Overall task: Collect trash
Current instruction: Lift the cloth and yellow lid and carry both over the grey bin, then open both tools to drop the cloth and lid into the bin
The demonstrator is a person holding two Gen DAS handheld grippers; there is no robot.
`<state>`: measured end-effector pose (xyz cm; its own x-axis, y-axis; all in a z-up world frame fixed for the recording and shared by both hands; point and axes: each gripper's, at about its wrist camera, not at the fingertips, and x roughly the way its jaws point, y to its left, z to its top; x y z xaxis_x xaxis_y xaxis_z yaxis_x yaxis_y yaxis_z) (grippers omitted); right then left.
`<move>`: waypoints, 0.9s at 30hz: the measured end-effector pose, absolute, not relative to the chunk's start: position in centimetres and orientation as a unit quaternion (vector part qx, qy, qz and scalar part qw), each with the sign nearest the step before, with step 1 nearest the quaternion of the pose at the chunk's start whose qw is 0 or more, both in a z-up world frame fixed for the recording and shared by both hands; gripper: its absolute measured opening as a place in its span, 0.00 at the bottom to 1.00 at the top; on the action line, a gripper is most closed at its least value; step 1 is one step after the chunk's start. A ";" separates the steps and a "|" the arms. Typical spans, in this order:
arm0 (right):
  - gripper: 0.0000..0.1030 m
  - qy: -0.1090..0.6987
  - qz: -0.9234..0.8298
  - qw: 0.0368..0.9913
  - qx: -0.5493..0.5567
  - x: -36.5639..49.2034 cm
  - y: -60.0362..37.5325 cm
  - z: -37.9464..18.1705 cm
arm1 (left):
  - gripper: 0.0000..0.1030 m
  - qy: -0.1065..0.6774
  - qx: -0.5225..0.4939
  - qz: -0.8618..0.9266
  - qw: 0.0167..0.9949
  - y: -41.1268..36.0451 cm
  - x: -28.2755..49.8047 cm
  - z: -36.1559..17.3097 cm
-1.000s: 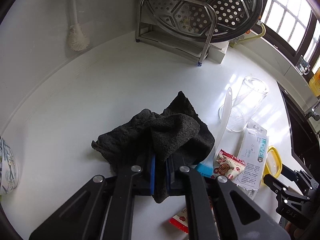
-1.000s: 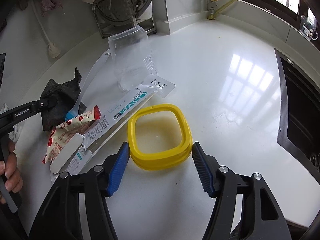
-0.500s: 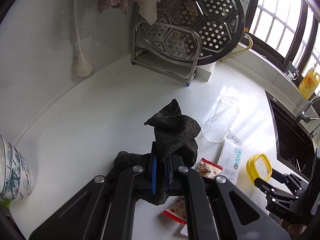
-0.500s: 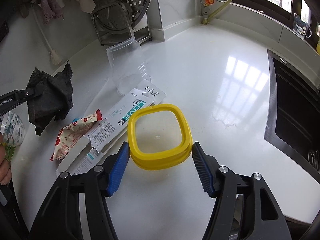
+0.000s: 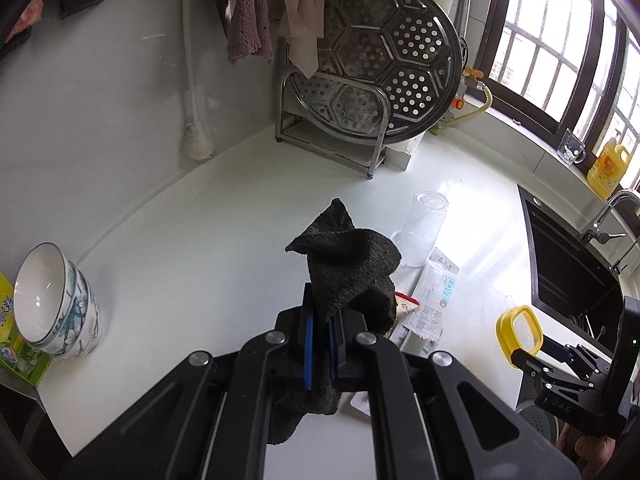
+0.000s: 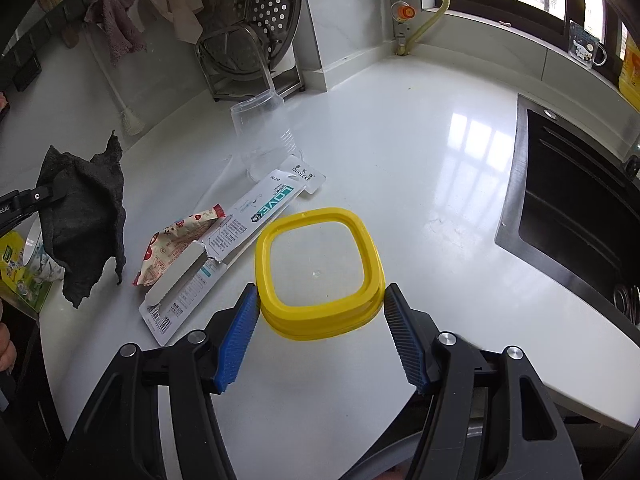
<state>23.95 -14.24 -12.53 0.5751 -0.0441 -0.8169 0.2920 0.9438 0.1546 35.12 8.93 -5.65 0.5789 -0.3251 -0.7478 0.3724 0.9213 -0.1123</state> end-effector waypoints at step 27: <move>0.60 0.462 -0.126 0.860 0.176 -1.2 -22.5 -12.0 | 0.06 0.429 0.057 -0.294 0.852 -3.2 10.8 -3.5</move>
